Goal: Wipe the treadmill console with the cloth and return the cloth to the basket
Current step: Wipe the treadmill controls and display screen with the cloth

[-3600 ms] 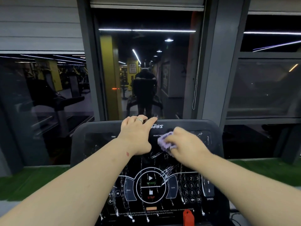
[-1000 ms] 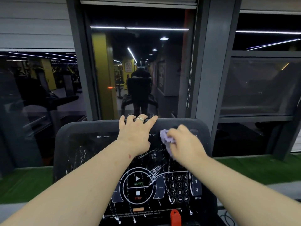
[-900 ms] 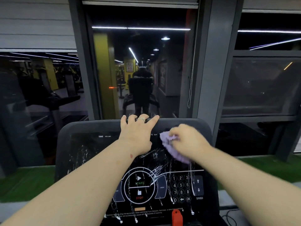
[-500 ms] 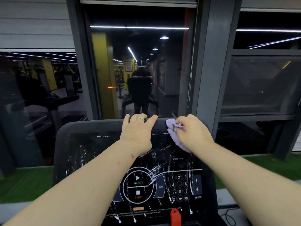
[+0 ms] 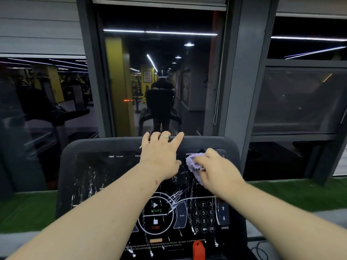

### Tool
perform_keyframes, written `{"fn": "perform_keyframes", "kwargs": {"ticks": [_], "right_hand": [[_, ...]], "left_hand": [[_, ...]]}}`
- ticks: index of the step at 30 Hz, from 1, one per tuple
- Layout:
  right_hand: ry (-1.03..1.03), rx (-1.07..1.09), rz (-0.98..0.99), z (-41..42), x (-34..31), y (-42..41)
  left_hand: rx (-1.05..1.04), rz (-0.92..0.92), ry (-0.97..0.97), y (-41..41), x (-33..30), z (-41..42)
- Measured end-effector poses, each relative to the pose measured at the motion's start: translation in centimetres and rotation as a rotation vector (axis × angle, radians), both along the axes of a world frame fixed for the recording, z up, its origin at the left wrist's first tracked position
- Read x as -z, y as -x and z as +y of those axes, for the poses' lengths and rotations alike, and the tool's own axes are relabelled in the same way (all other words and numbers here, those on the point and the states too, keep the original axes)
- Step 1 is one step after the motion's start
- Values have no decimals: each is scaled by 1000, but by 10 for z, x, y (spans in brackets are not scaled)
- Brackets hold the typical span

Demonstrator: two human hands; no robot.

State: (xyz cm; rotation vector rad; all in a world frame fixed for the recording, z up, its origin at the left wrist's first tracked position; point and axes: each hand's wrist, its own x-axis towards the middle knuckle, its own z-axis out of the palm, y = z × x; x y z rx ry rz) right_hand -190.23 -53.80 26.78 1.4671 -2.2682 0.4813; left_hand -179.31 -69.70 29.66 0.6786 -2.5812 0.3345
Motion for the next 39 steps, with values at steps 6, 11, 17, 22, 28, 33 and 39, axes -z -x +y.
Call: {"fn": "perform_keyframes", "kwargs": {"ticks": [6, 11, 17, 22, 28, 33, 39], "right_hand": [[192, 105, -2, -4, -7, 10], [26, 42, -2, -2, -7, 17], [73, 53, 7, -2, 11, -7], [130, 105, -32, -12, -16, 15], [145, 94, 64, -16, -15, 0], [234, 239, -23, -23, -8, 9], [69, 38, 82, -21, -22, 11]], "left_hand": [[13, 45, -39, 6, 1, 2], [46, 44, -10, 7, 0, -1], [9, 66, 13, 13, -2, 3], [-4, 72, 5, 16, -4, 3], [28, 87, 2, 12, -2, -2], [8, 89, -17, 15, -1, 2], [39, 82, -49, 11, -2, -3]]}}
